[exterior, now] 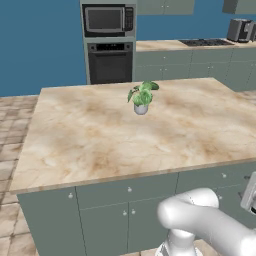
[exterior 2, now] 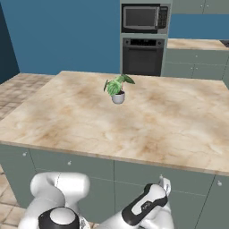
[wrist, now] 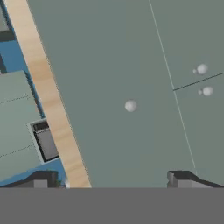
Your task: Take the tongs from the drawer on the right and place them on the dining counter next to the tray containing the kebab skewer.
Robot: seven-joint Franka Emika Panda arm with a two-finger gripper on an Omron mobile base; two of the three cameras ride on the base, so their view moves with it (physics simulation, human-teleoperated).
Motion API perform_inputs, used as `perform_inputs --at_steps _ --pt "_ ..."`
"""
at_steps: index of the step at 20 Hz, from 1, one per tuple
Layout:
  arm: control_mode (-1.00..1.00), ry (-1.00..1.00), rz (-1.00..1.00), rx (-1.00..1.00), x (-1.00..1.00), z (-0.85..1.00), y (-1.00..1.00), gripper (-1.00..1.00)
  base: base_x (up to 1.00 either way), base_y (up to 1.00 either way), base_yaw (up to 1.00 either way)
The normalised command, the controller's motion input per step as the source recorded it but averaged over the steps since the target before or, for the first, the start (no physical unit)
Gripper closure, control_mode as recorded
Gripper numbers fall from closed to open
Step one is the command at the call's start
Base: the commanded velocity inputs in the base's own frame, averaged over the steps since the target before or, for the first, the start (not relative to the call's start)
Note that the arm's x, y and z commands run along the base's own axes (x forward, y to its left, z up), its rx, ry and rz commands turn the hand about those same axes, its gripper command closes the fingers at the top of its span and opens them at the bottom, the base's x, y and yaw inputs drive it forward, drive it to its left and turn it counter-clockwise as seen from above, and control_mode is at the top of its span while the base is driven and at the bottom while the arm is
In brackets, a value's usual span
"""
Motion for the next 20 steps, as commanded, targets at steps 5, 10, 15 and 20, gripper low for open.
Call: perform_inputs --at_steps 5,10,15,20 --pt "-1.00 -0.13 -0.06 0.05 0.32 -0.17 0.00 -1.00 0.00 0.00 0.00" --pt "-1.00 -0.10 -0.04 0.03 0.36 -0.17 0.00 -1.00 0.00 0.00 0.00" --pt "-1.00 0.00 0.00 0.00 0.21 -0.02 0.00 -1.00 0.00 0.00 0.00" --pt "-1.00 0.00 0.00 0.00 0.14 0.00 0.00 -1.00 0.00 0.00 0.00"
